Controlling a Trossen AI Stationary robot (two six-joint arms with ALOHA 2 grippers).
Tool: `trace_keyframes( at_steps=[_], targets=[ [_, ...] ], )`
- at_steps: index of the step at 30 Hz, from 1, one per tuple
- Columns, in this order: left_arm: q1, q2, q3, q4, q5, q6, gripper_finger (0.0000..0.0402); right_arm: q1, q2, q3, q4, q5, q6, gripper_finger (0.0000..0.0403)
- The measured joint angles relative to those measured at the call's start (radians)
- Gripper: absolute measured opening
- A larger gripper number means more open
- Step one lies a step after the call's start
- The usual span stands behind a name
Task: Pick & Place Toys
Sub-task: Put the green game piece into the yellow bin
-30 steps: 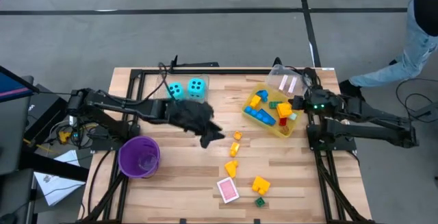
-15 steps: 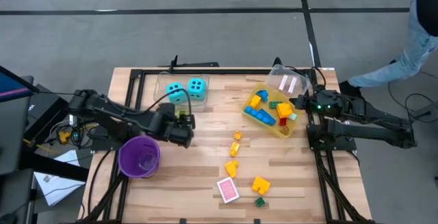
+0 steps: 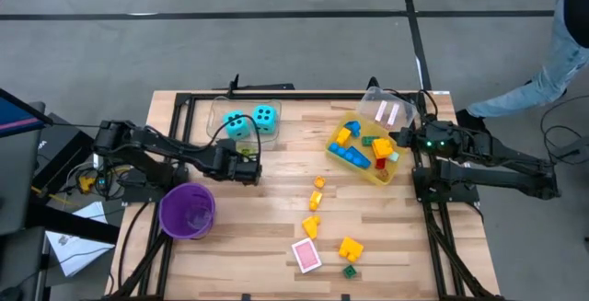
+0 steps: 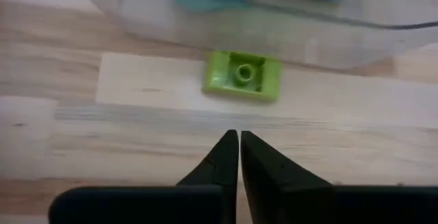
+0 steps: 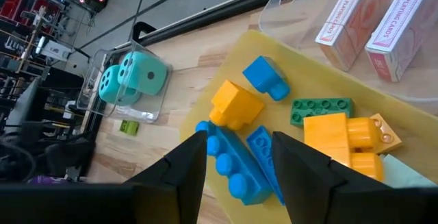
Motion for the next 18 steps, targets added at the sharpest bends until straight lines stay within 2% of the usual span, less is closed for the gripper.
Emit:
trace_keyframes(
  at_steps=[6,15,18],
  targets=[
    [0.029,0.000,-0.087,0.083,-0.003,0.006,0.0003,0.000,0.000,0.000,0.000,0.000,0.000,0.0157],
    [0.060,0.012,-0.161,0.299,-0.014,0.165,0.0001,-0.001,0.000,0.000,0.000,0.000,0.000,0.0157],
    [0.060,0.024,-0.163,0.301,-0.069,0.154,0.0001,-0.001,0.000,0.000,0.000,0.000,0.000,0.0157]
  ],
)
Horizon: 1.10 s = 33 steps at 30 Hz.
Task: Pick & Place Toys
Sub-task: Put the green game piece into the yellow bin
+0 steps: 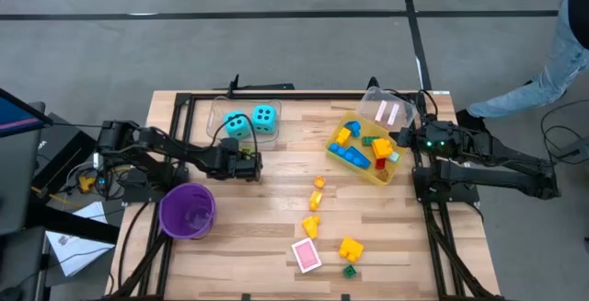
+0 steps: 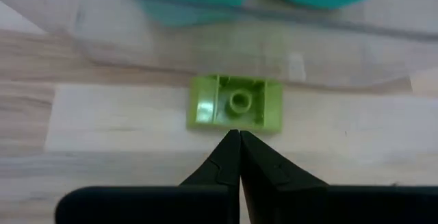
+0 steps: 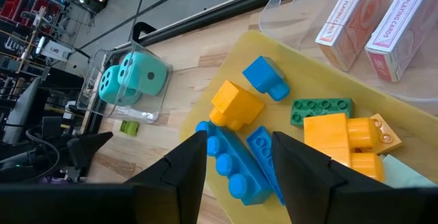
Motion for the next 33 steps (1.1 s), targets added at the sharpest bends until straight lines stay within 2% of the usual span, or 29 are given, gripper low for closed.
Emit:
trace_keyframes(
  at_steps=[3,11,14,20,29,33],
  targets=[
    [0.006,0.005,0.000,-0.001,-0.038,-0.014,0.0000,0.000,0.000,0.000,0.000,0.000,0.000,0.0157],
    [0.033,0.010,0.000,0.008,-0.031,0.013,0.0000,0.000,0.000,0.000,-0.001,0.000,0.000,0.0157],
    [0.029,0.042,0.000,0.021,-0.009,0.014,0.0000,0.000,0.000,0.000,-0.001,0.000,0.000,0.0157],
    [0.008,0.117,0.000,0.106,-0.031,0.003,0.0000,0.000,0.000,0.000,0.000,0.000,0.000,0.0157],
    [0.013,0.141,0.000,0.106,-0.052,0.001,0.0000,0.001,0.000,0.000,0.002,-0.004,0.000,0.0157],
    [0.025,0.141,0.000,0.115,-0.010,0.005,0.0000,0.001,0.000,0.000,0.002,-0.007,0.000,0.0157]
  ],
)
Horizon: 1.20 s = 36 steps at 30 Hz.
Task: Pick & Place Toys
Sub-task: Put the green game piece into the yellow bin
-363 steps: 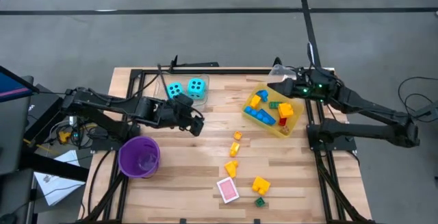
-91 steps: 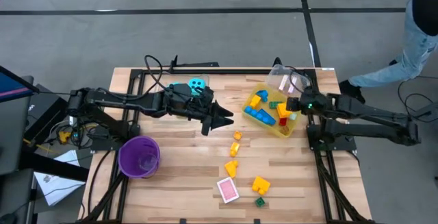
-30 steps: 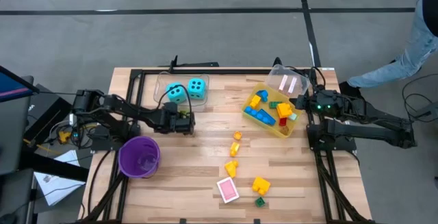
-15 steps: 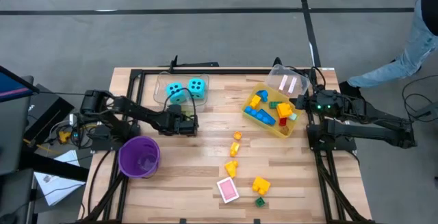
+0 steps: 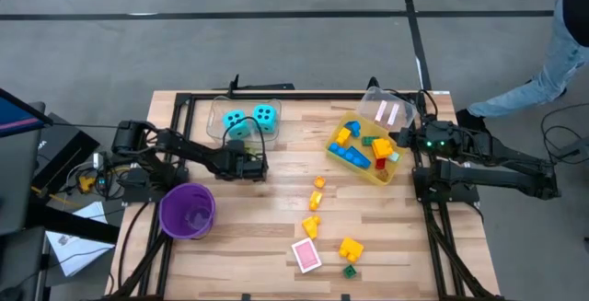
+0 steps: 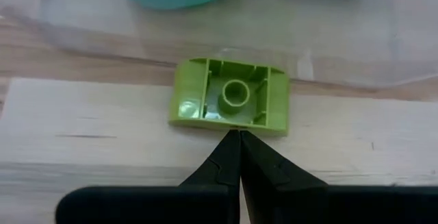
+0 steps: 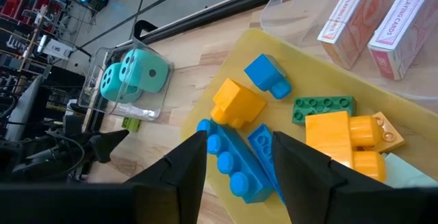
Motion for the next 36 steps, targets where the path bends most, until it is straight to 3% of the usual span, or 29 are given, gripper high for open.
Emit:
trace_keyframes(
  at_steps=[12,18,23,36],
  targets=[
    [-0.114,0.000,0.000,0.104,0.103,-0.021,0.0000,0.000,0.000,0.000,-0.002,-0.001,0.000,0.0157],
    [-0.164,-0.009,0.039,-0.040,-0.013,-0.154,0.0000,0.000,0.000,0.000,-0.002,-0.001,0.000,0.0157],
    [-0.127,-0.008,0.041,-0.131,-0.046,-0.191,0.0000,0.000,0.000,0.000,-0.002,-0.004,0.000,0.0157],
    [0.024,0.020,0.041,-0.087,-0.082,-0.027,0.0000,0.000,0.000,0.000,-0.006,-0.020,0.008,0.0157]
  ],
)
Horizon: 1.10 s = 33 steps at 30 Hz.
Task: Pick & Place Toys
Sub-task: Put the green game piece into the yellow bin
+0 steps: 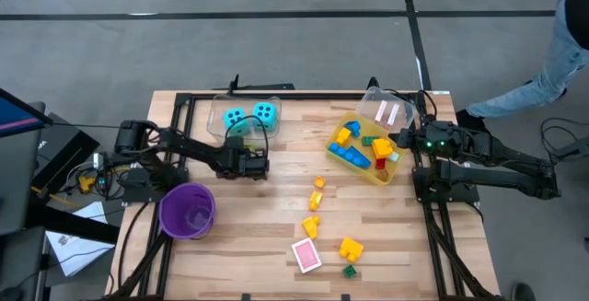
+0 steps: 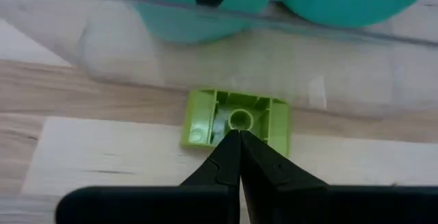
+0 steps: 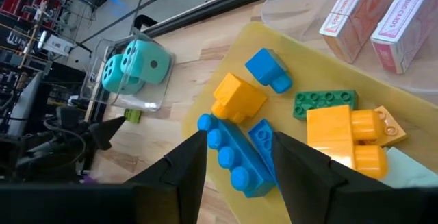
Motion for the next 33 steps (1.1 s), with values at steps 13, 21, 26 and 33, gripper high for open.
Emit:
trace_keyframes(
  at_steps=[13,21,26,33],
  targets=[
    [-0.101,0.076,0.014,0.071,0.105,-0.057,0.0000,0.000,0.000,0.000,0.001,-0.026,0.000,0.0157],
    [-0.245,-0.054,0.014,0.083,0.233,-0.049,0.0000,0.000,0.000,0.000,0.001,-0.026,0.000,0.0157],
    [-0.355,-0.138,0.014,-0.104,0.082,-0.313,0.0000,0.000,0.000,0.000,0.001,-0.026,0.000,0.0157],
    [-0.270,-0.143,-0.007,-0.226,0.049,-0.414,0.0000,0.000,0.000,0.000,0.002,-0.023,-0.009,0.0157]
  ],
)
